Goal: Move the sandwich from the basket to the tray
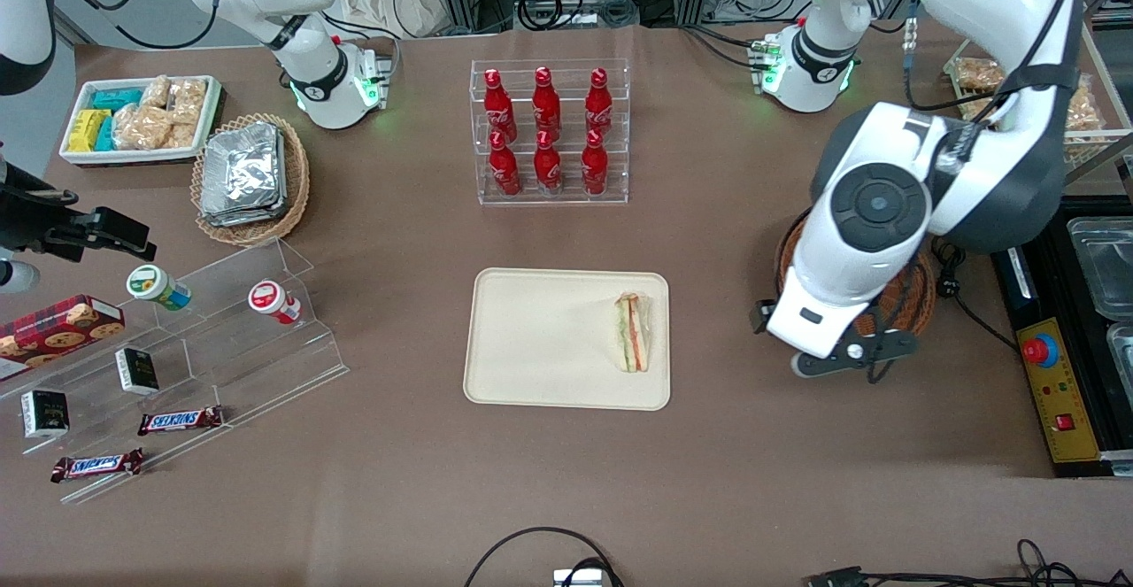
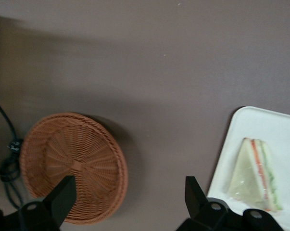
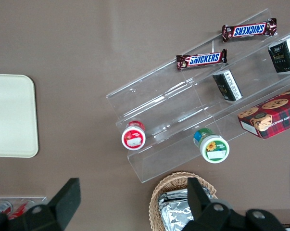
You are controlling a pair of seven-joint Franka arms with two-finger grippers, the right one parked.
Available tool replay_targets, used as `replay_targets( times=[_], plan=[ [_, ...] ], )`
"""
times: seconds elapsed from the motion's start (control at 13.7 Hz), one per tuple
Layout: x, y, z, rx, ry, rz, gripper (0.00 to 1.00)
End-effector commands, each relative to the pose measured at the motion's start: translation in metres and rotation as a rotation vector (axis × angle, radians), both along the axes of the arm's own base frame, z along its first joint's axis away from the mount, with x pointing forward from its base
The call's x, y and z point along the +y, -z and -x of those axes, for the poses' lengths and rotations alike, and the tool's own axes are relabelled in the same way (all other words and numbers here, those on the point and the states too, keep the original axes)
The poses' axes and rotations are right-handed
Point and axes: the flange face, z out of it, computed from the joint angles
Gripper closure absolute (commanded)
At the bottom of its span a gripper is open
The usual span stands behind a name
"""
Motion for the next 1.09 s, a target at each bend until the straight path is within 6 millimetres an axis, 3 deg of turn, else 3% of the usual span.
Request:
replay_targets(
  times=[0.0,0.29,0.51,0.8,1.02],
  plan=[
    [0.047,-0.026,0.013,0.029,0.039,0.038,0.0],
    [0.123,-0.064,0.038,0.044,0.129,0.06,0.0],
    [0.159,-0.096,0.068,0.026,0.159,0.079,0.0],
    [0.163,-0.136,0.102,0.02,0.161,0.123,0.0],
    [0.17,-0.155,0.121,0.041,0.174,0.135,0.0]
  ],
)
